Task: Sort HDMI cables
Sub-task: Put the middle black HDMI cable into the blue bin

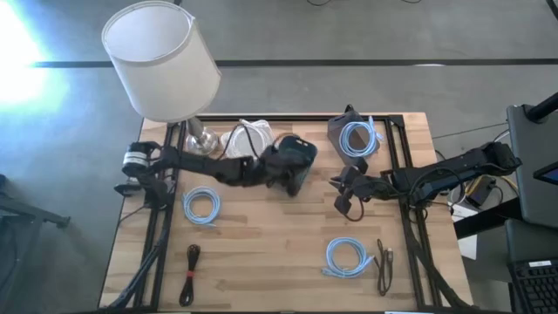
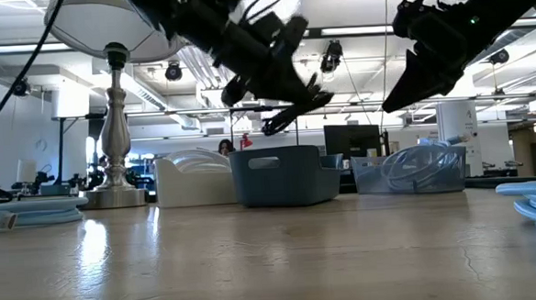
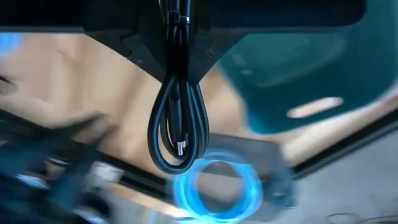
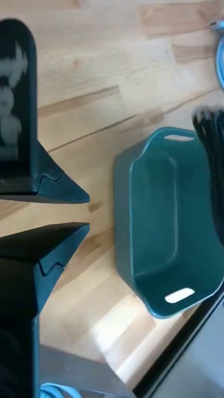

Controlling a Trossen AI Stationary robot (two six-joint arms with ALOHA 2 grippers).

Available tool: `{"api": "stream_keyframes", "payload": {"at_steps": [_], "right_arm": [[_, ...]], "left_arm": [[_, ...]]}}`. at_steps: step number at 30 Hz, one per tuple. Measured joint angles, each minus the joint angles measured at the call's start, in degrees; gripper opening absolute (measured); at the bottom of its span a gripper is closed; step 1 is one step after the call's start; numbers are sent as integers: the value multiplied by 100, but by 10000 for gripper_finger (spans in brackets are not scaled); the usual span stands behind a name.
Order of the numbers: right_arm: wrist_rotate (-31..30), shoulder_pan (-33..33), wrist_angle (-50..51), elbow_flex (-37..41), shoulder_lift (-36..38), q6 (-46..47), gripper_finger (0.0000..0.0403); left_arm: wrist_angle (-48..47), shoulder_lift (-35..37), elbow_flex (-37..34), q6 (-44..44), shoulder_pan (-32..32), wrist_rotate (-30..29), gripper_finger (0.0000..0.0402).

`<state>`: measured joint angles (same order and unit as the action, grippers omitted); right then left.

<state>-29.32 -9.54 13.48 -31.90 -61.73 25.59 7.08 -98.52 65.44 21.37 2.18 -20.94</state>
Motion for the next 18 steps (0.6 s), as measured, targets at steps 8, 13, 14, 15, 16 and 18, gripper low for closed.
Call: {"api": "stream_keyframes", "payload": {"at_steps": [8,13,14,15,16,18], "right_arm": [[-4,2,-9,9,0,56,52],[-12,2,-12,9,2,49,52],[-15,2,-12,9,2,42,52],[-15,2,-14,9,2,39,52],[-15,2,-18,9,2,39,52],[-15,2,-20,9,2,39,52]], "left_arm": [[-5,-99,-18,22,713,-5,53],[-7,-276,-18,26,786,6,60],[-7,-327,-18,26,784,18,60],[-7,-382,-18,26,784,35,61],[-14,-435,-18,28,775,42,61],[-49,-532,-23,40,769,43,62]]}}
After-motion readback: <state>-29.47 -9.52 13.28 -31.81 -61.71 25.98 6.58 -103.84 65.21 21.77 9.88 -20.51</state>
